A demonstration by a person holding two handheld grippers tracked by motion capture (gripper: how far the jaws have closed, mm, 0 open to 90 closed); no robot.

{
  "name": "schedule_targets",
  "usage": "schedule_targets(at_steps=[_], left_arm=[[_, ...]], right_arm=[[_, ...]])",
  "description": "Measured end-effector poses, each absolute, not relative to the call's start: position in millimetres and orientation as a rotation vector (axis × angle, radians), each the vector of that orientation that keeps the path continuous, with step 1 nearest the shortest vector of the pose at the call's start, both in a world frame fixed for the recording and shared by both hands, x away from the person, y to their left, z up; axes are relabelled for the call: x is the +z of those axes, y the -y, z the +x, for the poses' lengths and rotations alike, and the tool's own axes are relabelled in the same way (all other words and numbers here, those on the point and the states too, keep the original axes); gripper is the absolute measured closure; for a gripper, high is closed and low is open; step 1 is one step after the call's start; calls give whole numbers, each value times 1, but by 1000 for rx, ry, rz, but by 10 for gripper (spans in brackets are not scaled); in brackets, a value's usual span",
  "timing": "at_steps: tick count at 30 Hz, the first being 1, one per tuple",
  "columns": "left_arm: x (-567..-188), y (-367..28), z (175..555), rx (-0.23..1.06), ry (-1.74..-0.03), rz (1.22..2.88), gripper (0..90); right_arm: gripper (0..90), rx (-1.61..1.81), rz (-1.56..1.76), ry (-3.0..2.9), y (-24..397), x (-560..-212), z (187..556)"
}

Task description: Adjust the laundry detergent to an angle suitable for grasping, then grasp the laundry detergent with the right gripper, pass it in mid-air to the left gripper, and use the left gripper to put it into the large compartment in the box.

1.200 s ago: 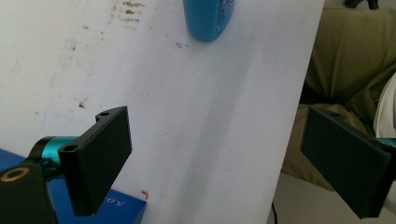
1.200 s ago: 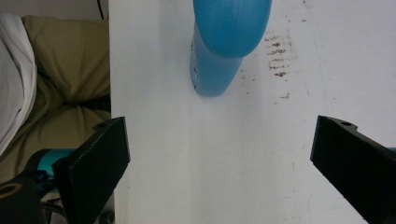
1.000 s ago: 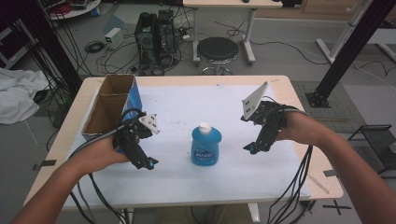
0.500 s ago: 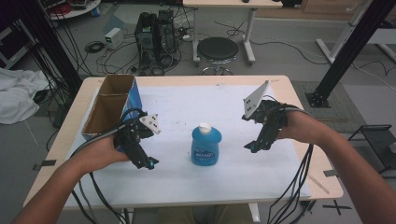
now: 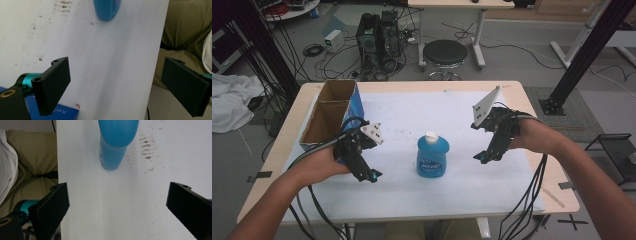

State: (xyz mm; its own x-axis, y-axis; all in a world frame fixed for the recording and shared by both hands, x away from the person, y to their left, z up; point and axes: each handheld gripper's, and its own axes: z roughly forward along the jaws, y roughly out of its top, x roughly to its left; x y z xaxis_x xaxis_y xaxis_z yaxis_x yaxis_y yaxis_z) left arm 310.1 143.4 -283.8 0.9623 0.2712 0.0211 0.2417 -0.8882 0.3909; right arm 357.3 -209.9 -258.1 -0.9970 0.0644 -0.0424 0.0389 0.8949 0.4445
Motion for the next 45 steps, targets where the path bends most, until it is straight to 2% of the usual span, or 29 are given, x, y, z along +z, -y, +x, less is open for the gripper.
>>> schedule_targets(at_steps=[2, 6, 10, 11, 18, 19, 23, 25, 30, 33, 34, 38, 45], left_arm=[[-285, -142, 309, 113, -403, 2694, 89], [-283, -142, 312, 115, -352, 2730, 89], [-285, -142, 312, 109, -399, 2688, 89], [-283, -143, 314, 113, -357, 2720, 89], [-285, -142, 314, 108, -366, 2702, 89], [-283, -143, 317, 112, -327, 2740, 89], [-286, -142, 314, 105, -363, 2700, 89], [-285, -143, 316, 114, -320, 2733, 89], [-287, -143, 314, 102, -359, 2698, 90], [-289, -142, 314, 103, -362, 2688, 89], [-288, -144, 316, 112, -313, 2728, 89], [-292, -144, 315, 98, -366, 2686, 90], [-292, -144, 317, 96, -326, 2707, 89]], right_arm=[[37, 703, 81, -3002, 211, -258, 357], [36, 704, 83, -2998, 213, -257, 355], [36, 711, 103, -2989, 217, -257, 356], [36, 711, 103, -2989, 217, -257, 356], [36, 715, 115, -2987, 219, -260, 356], [36, 720, 117, -2986, 220, -260, 357], [36, 732, 138, -2990, 220, -263, 356], [36, 737, 136, -2991, 220, -266, 356], [36, 749, 145, -2994, 221, -269, 354], [36, 787, 143, -2992, 222, -274, 353], [36, 796, 146, -2992, 222, -275, 353], [36, 874, 161, -2978, 224, -282, 352], [36, 1015, 190, -2958, 226, -296, 353]])
